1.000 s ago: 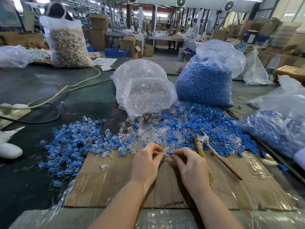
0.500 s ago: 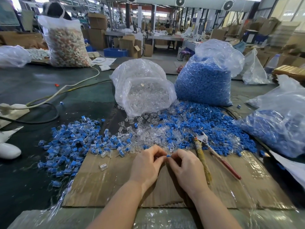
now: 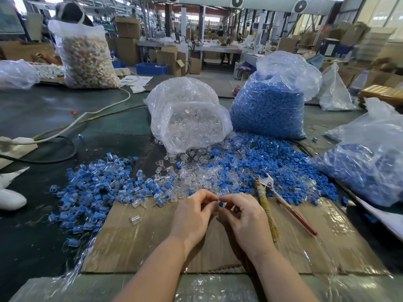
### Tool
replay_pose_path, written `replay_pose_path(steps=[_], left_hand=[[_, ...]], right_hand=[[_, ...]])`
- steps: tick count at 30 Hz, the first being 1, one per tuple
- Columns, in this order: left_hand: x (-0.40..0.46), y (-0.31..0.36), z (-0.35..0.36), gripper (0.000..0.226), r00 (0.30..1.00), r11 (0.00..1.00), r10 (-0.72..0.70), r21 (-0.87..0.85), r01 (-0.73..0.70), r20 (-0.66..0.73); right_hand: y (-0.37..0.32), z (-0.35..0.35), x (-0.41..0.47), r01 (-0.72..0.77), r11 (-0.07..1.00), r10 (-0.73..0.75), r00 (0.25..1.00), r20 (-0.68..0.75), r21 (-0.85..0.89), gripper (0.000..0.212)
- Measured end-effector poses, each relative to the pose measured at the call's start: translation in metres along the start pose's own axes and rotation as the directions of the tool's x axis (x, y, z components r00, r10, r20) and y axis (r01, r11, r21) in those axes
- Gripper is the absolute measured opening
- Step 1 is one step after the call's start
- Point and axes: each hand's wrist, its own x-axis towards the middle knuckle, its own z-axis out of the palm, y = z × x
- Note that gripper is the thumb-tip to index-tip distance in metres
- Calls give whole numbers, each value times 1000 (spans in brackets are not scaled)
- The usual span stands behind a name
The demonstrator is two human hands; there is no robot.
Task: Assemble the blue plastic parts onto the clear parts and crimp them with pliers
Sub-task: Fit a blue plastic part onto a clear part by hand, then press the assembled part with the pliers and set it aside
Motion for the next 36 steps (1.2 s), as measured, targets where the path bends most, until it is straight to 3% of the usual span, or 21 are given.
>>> replay_pose_path(steps=[19,25,28,30,32,34,36], left_hand=[[3,-2,1,17,1000,1000,18,24,-18,-13],[2,-3,1,18,1000,1000,16,26,-15,-23],[2,-3,1,18,1000,999,9,31,-8,-29],[2,-2,2,18,999,1000,10,22,-9,-32],[2,-2,2,19,1000,1000,9,15,-8,-25],[1,-1,1,18,1000,1000,10,18,-9,-23],[1,0,1,18,1000,1000,13,16,-12,-26]], right_hand=[[1,2,1,19,1000,-19,1000,2,-13,13],[-1,0,1,48,984,-72,988,-136,-172,16],[3,-6,3,-82,956,16,973,-230,-281,19],[5,-12,6,-246,894,155,954,-256,-374,28],[10,-20,8,-429,724,389,901,-192,-540,46],[18,-28,7,-509,562,581,804,-127,-651,65],[23,-31,3,-534,508,666,741,-85,-676,74]])
